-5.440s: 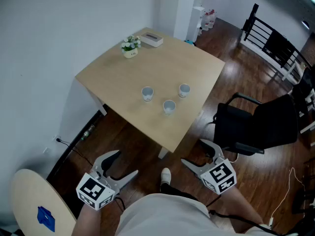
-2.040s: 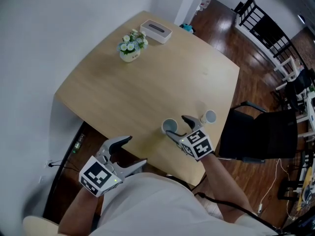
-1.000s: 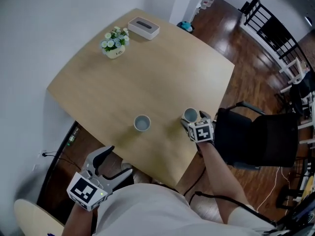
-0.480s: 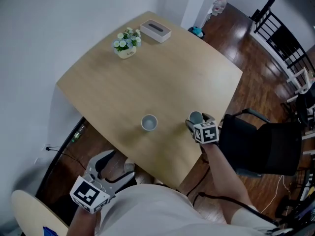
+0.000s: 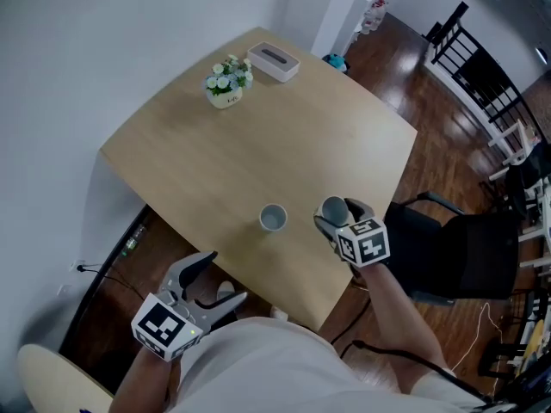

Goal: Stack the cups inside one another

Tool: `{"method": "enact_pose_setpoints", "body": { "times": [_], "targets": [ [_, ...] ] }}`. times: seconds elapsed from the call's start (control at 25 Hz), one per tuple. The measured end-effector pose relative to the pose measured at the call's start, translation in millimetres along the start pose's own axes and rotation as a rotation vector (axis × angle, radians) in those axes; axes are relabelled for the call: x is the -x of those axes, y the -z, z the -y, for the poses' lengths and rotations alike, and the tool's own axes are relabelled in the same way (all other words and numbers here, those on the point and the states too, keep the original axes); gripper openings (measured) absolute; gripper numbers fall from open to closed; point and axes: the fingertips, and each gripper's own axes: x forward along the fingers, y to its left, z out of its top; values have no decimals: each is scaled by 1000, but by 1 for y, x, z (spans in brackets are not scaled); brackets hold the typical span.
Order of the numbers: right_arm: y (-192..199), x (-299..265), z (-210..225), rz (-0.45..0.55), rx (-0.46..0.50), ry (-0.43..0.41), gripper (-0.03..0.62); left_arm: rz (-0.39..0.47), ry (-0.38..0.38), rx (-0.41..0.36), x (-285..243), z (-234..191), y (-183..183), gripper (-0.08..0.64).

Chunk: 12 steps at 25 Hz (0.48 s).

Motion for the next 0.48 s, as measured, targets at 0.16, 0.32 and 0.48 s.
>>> {"method": "enact_pose_setpoints", "body": {
  "times": [0.16,0.32,0.48],
  "targets": [
    [-28,2,-40,28,33,-44,379,10,21,-9,12,-11,4,367],
    [-44,-8,-70,34,54,-68,379,16,32,-13,26,-23,9,367],
    [-51,-20,-90,25,68,-80,379,19,31,2,41,-35,14,367]
  ]
}}
